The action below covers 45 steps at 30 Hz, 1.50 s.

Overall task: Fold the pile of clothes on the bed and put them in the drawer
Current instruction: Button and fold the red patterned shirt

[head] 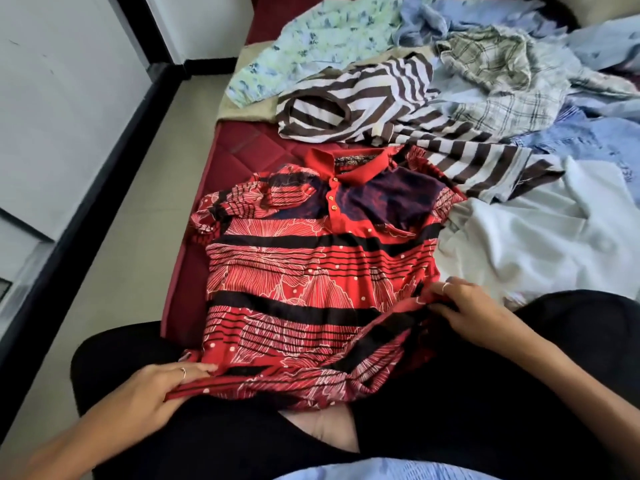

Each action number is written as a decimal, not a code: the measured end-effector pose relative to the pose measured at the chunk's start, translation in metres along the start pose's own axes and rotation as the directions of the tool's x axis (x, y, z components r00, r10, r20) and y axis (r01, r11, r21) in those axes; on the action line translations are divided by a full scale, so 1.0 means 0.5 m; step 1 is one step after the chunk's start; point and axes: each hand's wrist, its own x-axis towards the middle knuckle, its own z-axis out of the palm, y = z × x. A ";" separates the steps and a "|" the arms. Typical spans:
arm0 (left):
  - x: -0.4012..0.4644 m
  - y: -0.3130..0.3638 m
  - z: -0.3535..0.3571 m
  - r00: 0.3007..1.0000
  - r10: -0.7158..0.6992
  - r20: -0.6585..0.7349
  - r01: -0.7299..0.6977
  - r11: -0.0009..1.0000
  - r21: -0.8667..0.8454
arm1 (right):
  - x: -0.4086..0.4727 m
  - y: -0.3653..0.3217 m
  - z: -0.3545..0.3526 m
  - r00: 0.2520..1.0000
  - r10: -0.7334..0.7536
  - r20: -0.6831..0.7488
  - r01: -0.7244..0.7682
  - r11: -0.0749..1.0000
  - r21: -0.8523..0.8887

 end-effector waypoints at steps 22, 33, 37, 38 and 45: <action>0.184 0.109 -0.458 0.953 -0.060 -0.296 0.110 0.982 0.155 | 0.073 -0.059 -0.446 0.983 -0.068 -0.170 0.095 0.983 0.156; 0.295 0.090 -0.390 0.885 -0.460 0.065 0.442 0.877 0.190 | 0.206 0.030 -0.357 0.873 0.419 -0.251 -0.314 0.875 0.370; 0.346 0.027 -0.317 0.845 -0.517 -0.138 0.531 0.841 0.102 | 0.228 0.044 -0.262 0.738 0.497 -0.456 -0.308 0.849 0.429; 0.356 0.009 -0.299 0.841 -0.503 -0.200 0.523 0.850 0.062 | 0.227 0.044 -0.233 0.753 0.444 -0.485 -0.252 0.876 0.411; 0.371 -0.080 -0.211 0.698 -0.635 -0.332 0.554 0.772 -0.312 | 0.188 0.064 -0.043 0.983 -0.117 -0.141 0.109 0.992 -0.064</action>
